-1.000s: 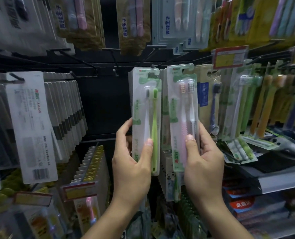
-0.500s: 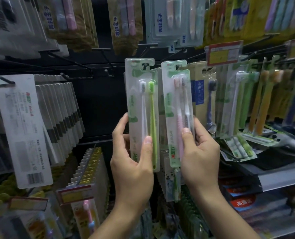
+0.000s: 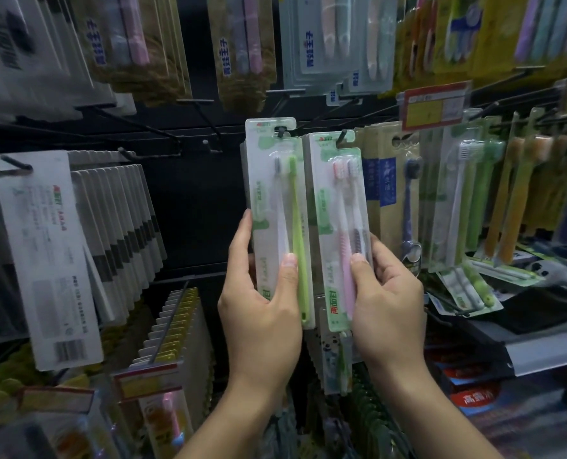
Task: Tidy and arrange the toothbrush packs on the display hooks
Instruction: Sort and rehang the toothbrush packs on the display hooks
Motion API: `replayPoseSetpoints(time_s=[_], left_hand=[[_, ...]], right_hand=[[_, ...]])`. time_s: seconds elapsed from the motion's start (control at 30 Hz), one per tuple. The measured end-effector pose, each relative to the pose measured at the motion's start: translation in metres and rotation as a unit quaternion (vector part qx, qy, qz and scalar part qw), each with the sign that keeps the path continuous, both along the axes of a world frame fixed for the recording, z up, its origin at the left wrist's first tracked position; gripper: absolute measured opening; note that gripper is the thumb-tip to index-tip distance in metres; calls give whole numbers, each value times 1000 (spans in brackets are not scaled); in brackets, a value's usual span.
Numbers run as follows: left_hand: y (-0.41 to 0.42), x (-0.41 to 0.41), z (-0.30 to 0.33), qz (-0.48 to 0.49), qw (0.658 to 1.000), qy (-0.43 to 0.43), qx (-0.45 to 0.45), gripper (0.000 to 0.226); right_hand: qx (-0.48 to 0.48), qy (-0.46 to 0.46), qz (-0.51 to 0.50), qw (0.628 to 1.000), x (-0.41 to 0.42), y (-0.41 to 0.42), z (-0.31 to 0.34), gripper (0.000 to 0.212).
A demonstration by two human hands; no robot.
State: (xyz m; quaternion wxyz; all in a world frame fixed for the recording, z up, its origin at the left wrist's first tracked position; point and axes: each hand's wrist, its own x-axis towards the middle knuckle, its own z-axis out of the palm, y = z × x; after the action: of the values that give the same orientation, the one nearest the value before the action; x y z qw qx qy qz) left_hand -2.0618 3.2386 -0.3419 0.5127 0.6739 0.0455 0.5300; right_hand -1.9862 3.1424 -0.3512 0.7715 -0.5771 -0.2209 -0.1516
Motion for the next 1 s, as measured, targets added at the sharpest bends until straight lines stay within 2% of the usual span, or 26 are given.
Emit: replayPoseSetpoints(time_s=[0.3,0.63,0.8,1.0], left_hand=[[5,6,2,13,999,45,-20,65],[18,22,-7,96,992,77,3,60],[22,26,-11,108,991,80,3,53],[22,24,-14,123,988,97,13,59]], right_hand=[[19,47,-4,999,-1,4,4,20],[-57,56,-116,990,6,13,7,11],[-128,51,-162,977,9,16,6,34],[-170,28,-200,965,11,16,6,41]])
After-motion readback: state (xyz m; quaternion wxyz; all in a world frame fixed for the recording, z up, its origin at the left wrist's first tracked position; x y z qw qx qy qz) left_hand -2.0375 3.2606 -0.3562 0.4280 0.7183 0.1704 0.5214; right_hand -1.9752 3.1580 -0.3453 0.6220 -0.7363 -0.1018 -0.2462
